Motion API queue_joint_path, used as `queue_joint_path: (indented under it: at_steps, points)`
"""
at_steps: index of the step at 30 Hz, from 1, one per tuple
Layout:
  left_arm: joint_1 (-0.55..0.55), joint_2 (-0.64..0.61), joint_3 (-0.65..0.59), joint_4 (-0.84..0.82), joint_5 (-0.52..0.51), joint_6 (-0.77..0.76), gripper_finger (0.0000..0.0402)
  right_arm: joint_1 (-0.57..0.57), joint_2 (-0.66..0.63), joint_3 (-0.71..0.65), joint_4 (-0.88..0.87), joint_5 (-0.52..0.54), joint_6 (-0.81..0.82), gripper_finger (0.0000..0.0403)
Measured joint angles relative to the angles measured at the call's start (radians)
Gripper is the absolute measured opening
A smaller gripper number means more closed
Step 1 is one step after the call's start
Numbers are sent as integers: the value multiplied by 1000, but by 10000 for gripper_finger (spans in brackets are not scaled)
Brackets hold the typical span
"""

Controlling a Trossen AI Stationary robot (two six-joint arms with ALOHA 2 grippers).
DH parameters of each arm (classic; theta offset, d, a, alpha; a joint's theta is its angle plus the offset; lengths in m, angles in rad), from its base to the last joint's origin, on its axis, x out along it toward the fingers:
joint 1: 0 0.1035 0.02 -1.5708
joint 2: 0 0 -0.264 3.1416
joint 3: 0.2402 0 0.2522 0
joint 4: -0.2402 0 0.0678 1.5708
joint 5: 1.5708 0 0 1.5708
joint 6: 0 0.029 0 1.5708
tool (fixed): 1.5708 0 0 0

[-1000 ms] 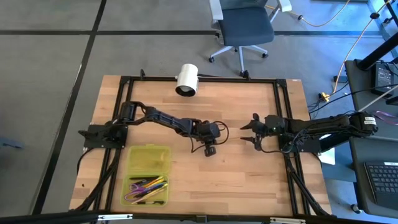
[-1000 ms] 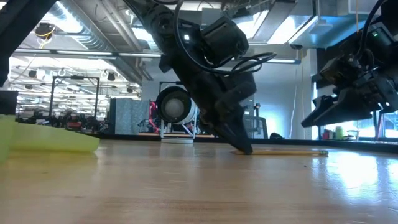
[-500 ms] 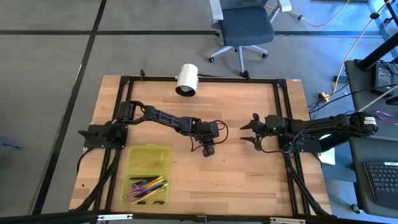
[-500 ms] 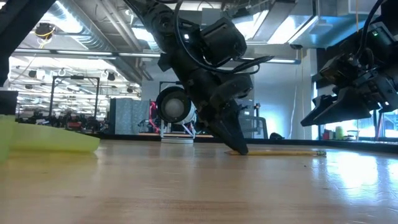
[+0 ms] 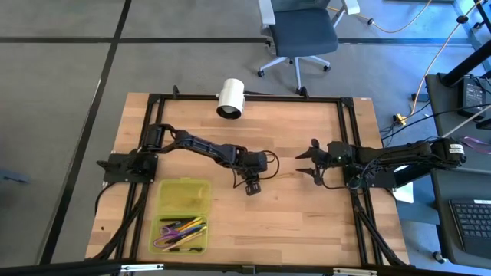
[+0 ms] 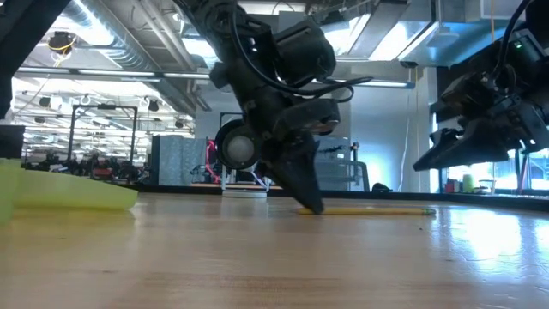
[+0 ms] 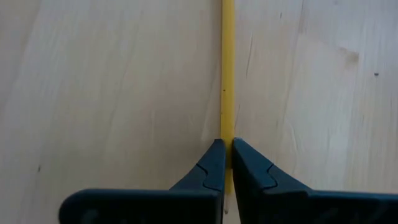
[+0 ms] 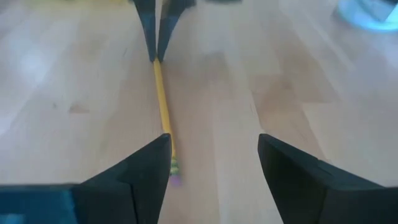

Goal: Pick & place school supplies into a supply box
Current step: Put the yellow pencil into the yellow supply box

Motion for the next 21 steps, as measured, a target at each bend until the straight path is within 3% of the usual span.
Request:
queue_joint_path:
  at_steps: [7, 14, 21]
  points:
    - [0, 0, 0, -18, 9, 0, 6, 0, 0, 0, 195, -78, 19, 243]
    - [-3, -2, 1, -35, 6, 1, 6, 0, 5, 1, 303, -78, 18, 243]
    - [-3, -2, 1, -35, 8, -5, 7, 20, 135, 103, 317, -91, -36, 243]
